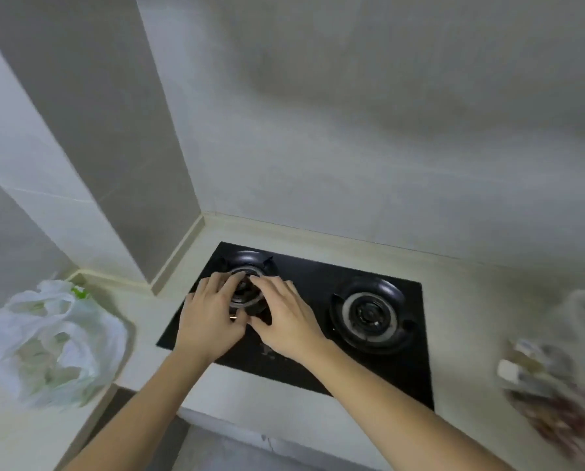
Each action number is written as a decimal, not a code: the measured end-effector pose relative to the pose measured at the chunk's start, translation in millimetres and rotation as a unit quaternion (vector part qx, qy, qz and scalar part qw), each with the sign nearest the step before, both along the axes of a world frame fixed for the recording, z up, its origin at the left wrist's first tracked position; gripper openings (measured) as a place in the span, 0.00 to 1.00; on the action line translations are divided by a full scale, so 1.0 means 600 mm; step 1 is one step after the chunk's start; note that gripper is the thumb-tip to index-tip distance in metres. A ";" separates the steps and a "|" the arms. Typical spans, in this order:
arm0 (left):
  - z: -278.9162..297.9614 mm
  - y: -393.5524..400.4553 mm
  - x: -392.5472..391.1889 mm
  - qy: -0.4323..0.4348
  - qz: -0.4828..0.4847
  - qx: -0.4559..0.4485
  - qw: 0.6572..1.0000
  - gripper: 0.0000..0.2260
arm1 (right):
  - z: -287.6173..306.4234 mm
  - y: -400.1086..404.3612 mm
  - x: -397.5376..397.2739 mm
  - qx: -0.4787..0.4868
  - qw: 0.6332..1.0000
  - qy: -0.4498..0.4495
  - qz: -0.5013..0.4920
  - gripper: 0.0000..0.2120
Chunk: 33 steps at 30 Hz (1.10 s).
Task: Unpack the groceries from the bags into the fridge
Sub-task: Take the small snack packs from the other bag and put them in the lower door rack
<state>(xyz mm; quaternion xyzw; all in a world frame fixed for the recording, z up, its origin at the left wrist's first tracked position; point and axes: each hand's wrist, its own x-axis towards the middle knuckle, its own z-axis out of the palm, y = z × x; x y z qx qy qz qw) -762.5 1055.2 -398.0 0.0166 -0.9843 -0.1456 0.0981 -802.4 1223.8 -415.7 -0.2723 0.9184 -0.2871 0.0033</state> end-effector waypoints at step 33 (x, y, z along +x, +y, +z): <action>-0.140 1.069 -0.192 -0.244 -0.310 0.311 0.864 0.25 | -0.118 1.013 0.007 0.082 0.905 -0.052 -0.415 0.39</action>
